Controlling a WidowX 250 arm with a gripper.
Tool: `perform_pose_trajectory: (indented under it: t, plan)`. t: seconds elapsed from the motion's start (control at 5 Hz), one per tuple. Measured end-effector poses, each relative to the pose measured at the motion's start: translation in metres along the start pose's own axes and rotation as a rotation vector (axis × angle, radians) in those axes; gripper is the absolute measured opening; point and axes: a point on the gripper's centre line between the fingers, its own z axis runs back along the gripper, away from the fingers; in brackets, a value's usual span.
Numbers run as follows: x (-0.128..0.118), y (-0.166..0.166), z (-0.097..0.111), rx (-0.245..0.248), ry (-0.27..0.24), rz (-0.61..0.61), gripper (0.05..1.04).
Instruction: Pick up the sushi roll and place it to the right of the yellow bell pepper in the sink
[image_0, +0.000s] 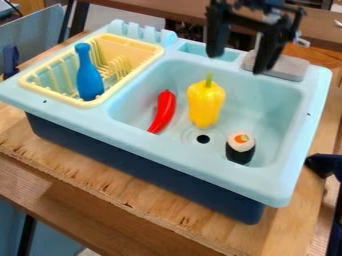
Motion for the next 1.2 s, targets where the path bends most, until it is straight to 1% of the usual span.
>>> perform_pose_trajectory:
  t: [0.2, 0.4, 0.6, 0.8, 1.0, 1.2]
  plan:
    - [-0.007, -0.010, -0.018, 0.005, 0.056, -0.029, 0.999]
    - [-0.016, -0.012, -0.028, -0.003, 0.070, -0.033, 0.999]
    - [-0.016, -0.017, -0.039, -0.010, 0.063, -0.059, 0.999]
    - [-0.005, -0.023, -0.049, -0.045, 0.037, -0.090, 0.999]
    - [0.007, -0.025, -0.067, -0.071, 0.055, -0.119, 0.999]
    - [0.007, -0.024, -0.072, -0.063, 0.061, -0.117, 0.999]
